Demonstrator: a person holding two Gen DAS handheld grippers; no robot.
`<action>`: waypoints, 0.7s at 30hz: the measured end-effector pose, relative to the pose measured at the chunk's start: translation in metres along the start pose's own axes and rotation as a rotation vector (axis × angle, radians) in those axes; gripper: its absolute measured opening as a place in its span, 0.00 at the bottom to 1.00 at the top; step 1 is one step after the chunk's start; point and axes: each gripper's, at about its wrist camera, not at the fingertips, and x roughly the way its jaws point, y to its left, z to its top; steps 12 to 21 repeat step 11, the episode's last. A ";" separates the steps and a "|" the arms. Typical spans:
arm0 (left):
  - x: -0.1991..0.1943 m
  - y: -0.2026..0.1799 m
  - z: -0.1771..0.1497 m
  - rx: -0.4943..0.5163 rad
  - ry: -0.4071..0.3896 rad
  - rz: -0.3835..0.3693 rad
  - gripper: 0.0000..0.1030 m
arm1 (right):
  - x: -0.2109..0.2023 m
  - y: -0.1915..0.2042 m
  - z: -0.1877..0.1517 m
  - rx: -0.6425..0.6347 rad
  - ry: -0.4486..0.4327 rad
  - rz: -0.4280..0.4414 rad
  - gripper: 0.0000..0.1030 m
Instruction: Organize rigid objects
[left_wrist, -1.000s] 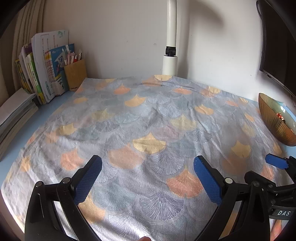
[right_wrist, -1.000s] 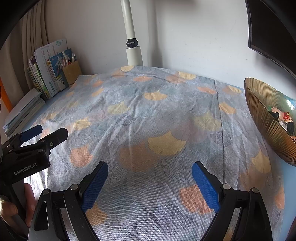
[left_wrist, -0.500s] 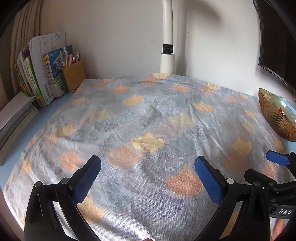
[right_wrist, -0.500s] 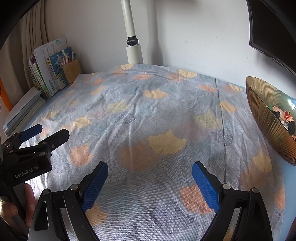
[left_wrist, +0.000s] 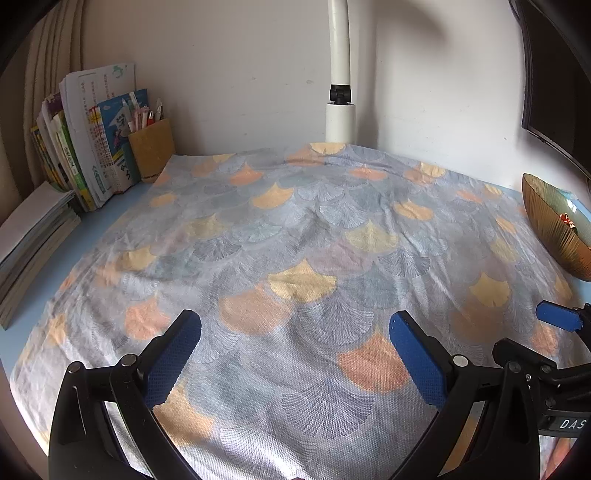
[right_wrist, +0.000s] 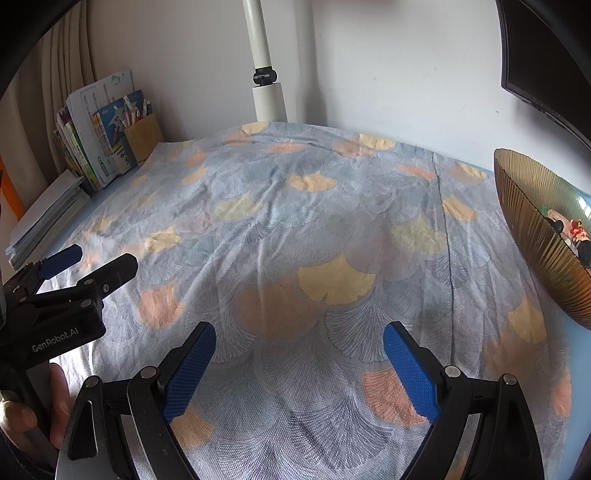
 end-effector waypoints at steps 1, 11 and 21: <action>0.000 0.000 0.000 0.000 0.001 0.001 0.99 | 0.000 0.000 0.000 0.000 0.000 0.000 0.89; -0.004 0.003 0.001 -0.019 -0.023 -0.013 0.99 | 0.001 0.001 0.000 -0.008 0.011 0.004 0.89; -0.004 0.003 0.001 -0.019 -0.023 -0.013 0.99 | 0.001 0.001 0.000 -0.008 0.011 0.004 0.89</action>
